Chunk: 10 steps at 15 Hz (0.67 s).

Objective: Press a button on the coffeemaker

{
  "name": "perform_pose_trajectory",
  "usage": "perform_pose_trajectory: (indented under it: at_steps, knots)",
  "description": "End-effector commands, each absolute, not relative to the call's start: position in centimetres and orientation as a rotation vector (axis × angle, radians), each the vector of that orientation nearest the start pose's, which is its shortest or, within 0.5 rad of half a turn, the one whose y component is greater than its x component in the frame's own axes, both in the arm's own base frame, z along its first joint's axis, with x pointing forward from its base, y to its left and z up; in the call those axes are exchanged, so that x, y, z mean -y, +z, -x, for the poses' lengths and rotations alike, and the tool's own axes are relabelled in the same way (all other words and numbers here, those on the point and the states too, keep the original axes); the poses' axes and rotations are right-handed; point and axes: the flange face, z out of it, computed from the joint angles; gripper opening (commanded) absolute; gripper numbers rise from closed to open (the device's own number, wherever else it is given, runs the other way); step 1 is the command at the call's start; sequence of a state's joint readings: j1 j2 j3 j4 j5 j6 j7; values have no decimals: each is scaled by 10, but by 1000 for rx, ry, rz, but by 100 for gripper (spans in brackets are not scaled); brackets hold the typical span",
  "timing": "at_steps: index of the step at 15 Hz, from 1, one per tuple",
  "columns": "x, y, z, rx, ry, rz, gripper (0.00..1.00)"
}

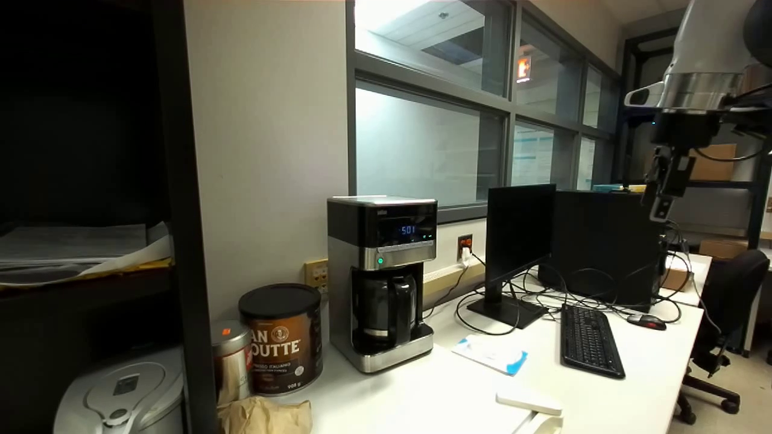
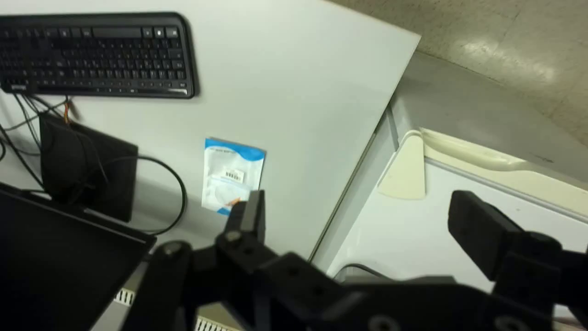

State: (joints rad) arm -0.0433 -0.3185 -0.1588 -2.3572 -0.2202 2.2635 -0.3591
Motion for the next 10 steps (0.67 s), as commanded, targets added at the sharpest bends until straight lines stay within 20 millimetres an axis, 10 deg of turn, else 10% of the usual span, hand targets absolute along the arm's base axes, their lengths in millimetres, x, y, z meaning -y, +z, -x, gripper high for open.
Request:
perform_pose_trajectory:
  at_steps: [1,2,10]
  knots:
    - [84,449,-491,640,-440,3292,100]
    - [78,443,-500,670,-482,3284,75]
    - [30,403,-546,939,-791,3225,21]
